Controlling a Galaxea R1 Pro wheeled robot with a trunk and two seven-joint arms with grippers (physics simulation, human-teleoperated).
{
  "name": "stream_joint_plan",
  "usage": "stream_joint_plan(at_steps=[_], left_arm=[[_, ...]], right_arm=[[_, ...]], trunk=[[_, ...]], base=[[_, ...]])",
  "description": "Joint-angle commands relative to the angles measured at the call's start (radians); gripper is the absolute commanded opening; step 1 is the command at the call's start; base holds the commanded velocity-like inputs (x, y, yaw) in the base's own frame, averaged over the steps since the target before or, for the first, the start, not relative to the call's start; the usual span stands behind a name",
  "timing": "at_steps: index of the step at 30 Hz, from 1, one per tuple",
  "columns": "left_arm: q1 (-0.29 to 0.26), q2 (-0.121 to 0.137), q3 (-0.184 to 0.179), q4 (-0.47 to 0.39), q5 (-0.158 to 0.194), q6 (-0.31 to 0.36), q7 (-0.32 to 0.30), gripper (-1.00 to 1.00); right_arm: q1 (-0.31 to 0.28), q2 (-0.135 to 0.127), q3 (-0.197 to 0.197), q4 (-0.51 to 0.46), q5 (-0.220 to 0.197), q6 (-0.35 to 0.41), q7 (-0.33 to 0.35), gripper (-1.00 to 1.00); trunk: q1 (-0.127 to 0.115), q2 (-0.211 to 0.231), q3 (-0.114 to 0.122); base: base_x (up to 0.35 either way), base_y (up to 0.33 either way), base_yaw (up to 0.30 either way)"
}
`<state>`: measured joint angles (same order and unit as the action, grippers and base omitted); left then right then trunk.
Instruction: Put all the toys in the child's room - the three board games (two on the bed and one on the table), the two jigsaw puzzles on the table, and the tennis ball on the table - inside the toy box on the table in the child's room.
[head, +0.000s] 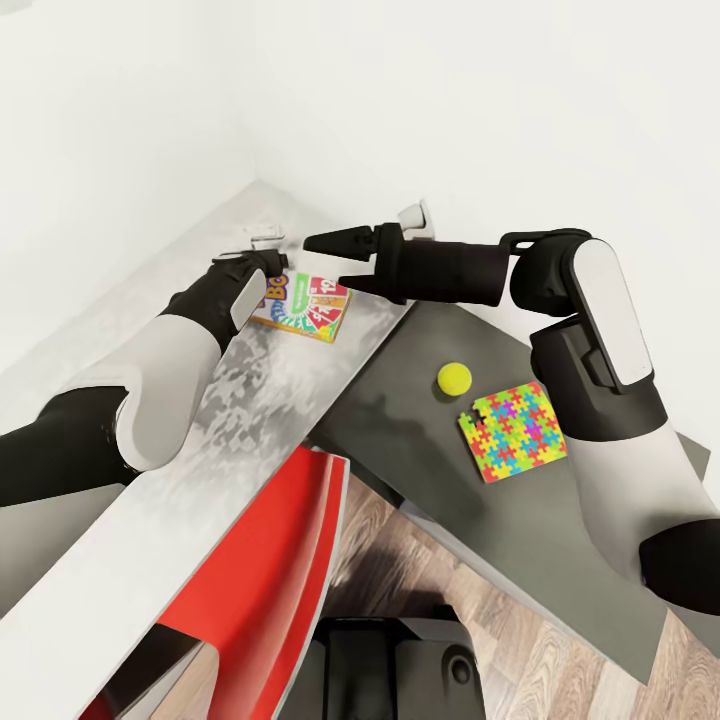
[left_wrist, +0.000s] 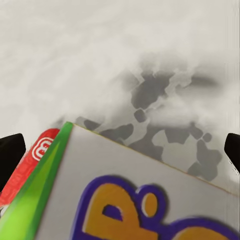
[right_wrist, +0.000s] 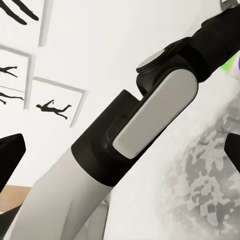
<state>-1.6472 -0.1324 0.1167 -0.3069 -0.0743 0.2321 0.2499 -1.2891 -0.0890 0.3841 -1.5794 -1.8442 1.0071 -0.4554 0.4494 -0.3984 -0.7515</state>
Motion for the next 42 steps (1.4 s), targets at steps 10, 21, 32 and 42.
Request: stream_joint_plan(at_steps=[10,21,32,42], left_arm=[[0.000,-0.001,0.008,-0.001,-0.008,-0.005,0.000,1.00],[0.000,-0.001,0.008,-0.001,-0.007,-0.005,0.000,1.00],[-0.001,-0.001,0.008,-0.001,-0.003,0.003,0.000,1.00],[-0.001,0.000,0.008,0.001,-0.001,0.010,0.000,1.00]], right_arm=[[-0.002,0.001,0.001,-0.001,-0.010,-0.001,-0.009,1.00],[-0.002,0.002,0.000,0.001,-0.009,-0.001,-0.009,1.00],[-0.003,0.000,-0.001,0.004,-0.007,-0.004,-0.011,1.00],[-0.003,0.000,0.000,0.003,-0.007,-0.011,-0.012,1.00]], trunk=[[0.001,-0.002,-0.001],[0.001,-0.002,-0.001],[0.001,-0.002,-0.001],[0.001,-0.002,-0.001]], base=[[0.000,0.000,0.000],[0.000,0.000,0.000],[0.000,0.000,0.000],[0.000,0.000,0.000]])
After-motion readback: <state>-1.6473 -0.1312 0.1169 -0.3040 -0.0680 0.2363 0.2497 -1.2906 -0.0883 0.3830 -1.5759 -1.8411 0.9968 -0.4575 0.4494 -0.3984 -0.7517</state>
